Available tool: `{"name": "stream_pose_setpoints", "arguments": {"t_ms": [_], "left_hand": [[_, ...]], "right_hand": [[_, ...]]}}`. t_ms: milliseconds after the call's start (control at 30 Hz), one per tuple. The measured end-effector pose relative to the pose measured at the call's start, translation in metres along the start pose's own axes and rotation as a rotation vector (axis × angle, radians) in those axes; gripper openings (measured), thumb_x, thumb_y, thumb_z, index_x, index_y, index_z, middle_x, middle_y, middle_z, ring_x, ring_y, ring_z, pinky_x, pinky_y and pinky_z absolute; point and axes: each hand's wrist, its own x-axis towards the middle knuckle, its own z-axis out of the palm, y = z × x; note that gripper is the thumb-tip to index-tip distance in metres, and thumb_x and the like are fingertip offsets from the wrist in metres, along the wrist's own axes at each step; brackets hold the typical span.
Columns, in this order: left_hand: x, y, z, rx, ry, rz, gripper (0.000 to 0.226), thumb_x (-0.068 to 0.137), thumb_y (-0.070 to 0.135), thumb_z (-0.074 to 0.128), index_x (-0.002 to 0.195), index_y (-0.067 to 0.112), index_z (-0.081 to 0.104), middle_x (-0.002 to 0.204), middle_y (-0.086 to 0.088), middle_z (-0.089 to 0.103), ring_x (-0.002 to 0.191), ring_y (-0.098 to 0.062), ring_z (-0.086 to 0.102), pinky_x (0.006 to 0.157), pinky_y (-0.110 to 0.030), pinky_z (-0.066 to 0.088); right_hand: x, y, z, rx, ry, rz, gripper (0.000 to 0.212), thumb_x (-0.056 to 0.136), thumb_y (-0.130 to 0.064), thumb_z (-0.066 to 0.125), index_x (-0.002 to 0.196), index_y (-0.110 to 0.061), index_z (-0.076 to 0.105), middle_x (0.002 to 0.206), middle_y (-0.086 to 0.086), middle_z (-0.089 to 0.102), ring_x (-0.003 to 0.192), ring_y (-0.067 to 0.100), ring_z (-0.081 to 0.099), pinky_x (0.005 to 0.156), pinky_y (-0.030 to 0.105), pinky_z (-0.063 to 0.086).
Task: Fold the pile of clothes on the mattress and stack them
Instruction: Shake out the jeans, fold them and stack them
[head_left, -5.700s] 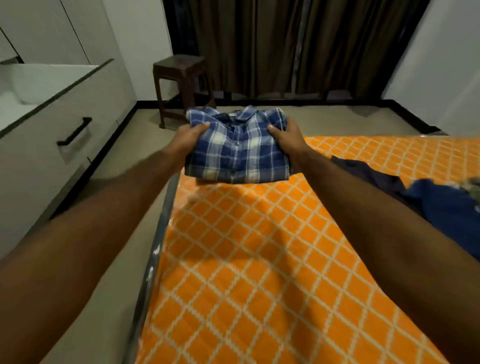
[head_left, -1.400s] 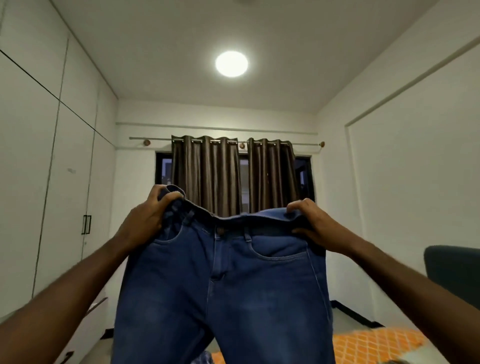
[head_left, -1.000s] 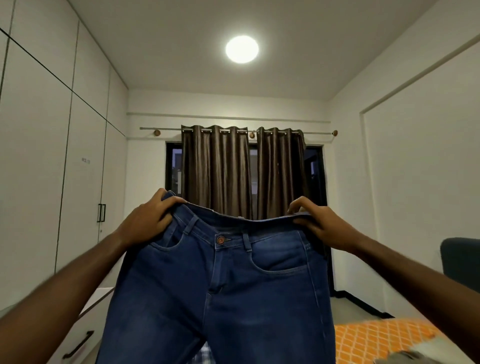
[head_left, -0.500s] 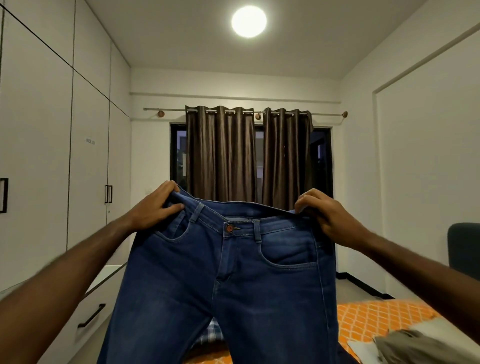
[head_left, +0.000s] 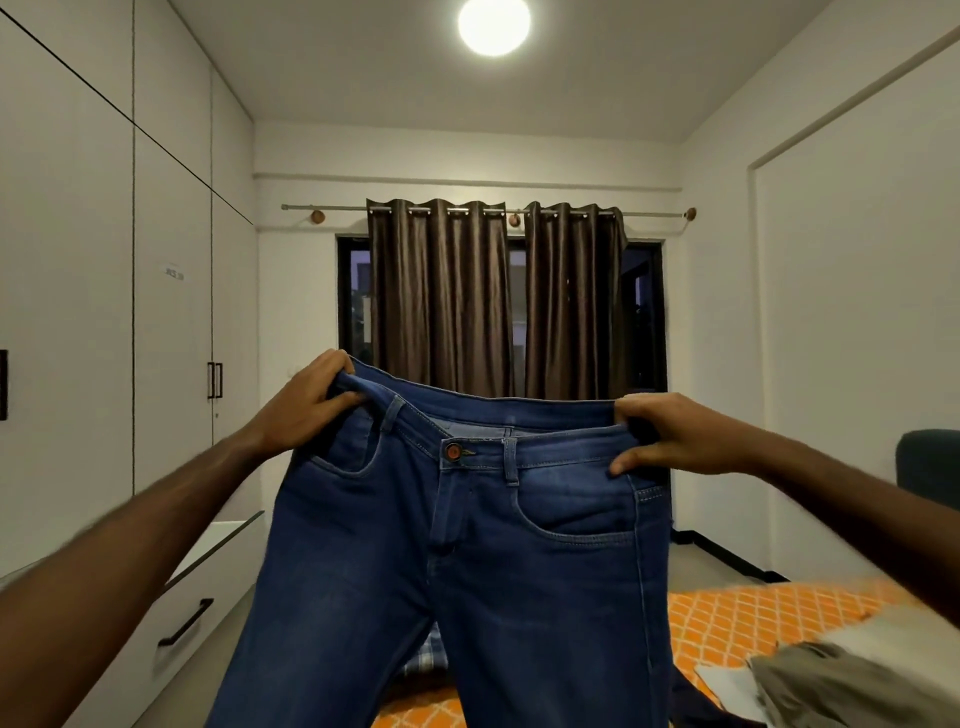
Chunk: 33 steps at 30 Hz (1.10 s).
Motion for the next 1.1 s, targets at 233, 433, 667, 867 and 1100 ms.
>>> {"name": "stream_pose_setpoints", "arguments": {"t_ms": [233,433,667,867,1100], "left_hand": [[0.01,0.025,0.009,-0.231,0.143,-0.028,0.013,0.098,0.012,0.061,0.1,0.015,0.049,0.093,0.005,0.063,0.084,-0.011,0.062,0.075,-0.024,0.053],[0.045,0.039,0.015,-0.397,0.158,-0.332,0.03,0.096,0.016,0.066,0.122,0.018,0.051,0.112,-0.002,0.064,0.104,-0.017,0.064,0.082,-0.026,0.051],[0.033,0.017,0.062,-0.278,-0.067,-0.724,0.024,0.098,0.034,0.061,0.111,0.015,0.065,0.108,-0.01,0.069,0.101,-0.029,0.065,0.091,-0.043,0.054],[-0.01,0.022,0.141,-0.282,-0.159,-0.972,0.034,0.084,0.03,0.066,0.106,0.005,0.07,0.099,-0.014,0.07,0.089,-0.03,0.067,0.083,-0.038,0.056],[0.016,0.065,0.176,-0.584,-0.057,-0.813,0.019,0.083,0.026,0.066,0.093,0.013,0.074,0.095,-0.011,0.074,0.093,-0.027,0.07,0.092,-0.044,0.057]], "right_hand": [[-0.004,0.015,-0.007,0.404,0.297,0.099,0.02,0.097,-0.021,0.062,0.085,-0.013,0.049,0.078,-0.01,0.061,0.072,0.005,0.06,0.059,0.016,0.047],[0.008,0.023,-0.015,0.795,0.65,0.366,0.064,0.057,-0.059,0.089,0.101,-0.021,0.064,0.096,0.01,0.074,0.083,0.024,0.073,0.063,0.034,0.059],[0.005,0.047,0.019,1.073,0.402,0.859,0.046,0.08,-0.027,0.083,0.111,0.002,0.067,0.102,0.021,0.075,0.095,0.034,0.073,0.077,0.043,0.063],[-0.005,0.063,0.12,0.831,0.417,1.162,0.039,0.094,-0.022,0.071,0.116,0.009,0.063,0.108,0.024,0.07,0.096,0.036,0.068,0.087,0.046,0.058],[0.041,0.032,0.119,0.819,0.495,0.91,0.025,0.092,-0.025,0.073,0.101,-0.003,0.068,0.099,0.017,0.072,0.088,0.024,0.069,0.078,0.035,0.058]]}}
